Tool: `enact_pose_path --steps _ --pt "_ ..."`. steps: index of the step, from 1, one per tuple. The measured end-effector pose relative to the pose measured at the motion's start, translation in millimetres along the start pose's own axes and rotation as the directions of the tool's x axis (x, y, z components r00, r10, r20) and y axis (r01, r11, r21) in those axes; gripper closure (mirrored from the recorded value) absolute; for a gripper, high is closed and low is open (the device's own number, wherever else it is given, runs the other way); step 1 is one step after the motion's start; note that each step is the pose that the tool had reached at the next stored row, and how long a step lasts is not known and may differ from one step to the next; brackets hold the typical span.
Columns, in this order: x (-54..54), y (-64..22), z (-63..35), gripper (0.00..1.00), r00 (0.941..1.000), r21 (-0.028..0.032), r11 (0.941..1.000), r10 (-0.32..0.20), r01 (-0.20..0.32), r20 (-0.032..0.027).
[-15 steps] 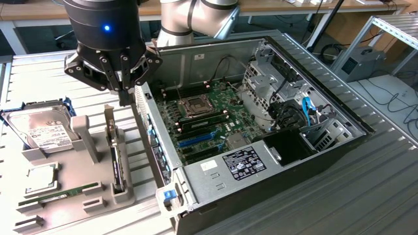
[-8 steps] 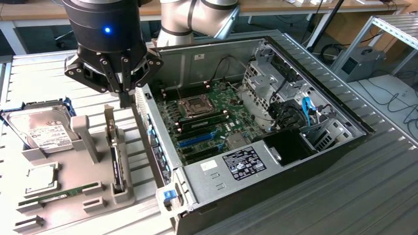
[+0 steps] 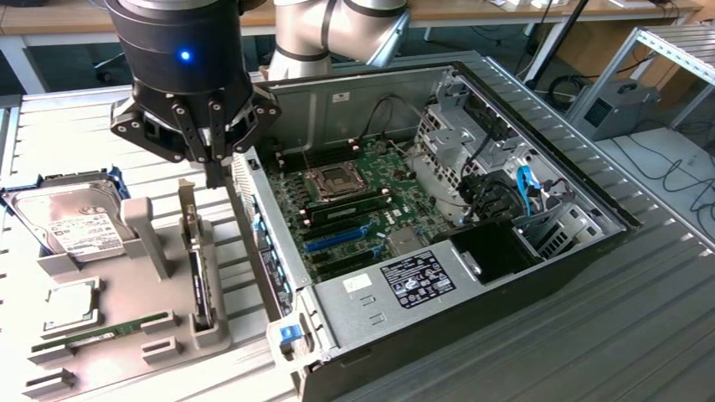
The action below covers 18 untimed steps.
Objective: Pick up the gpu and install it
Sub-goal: 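Reach for the gpu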
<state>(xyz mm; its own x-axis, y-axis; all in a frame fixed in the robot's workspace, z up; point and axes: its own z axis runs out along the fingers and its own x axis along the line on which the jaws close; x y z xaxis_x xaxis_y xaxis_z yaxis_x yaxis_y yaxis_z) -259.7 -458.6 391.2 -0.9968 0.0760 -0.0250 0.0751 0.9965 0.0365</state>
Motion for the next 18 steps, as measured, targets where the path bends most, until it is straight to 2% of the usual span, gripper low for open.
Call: enact_pose_path --steps 18 --pt "-0.8 -10.7 -0.3 0.89 1.0000 0.0005 1.0000 0.000 0.000 0.0001"
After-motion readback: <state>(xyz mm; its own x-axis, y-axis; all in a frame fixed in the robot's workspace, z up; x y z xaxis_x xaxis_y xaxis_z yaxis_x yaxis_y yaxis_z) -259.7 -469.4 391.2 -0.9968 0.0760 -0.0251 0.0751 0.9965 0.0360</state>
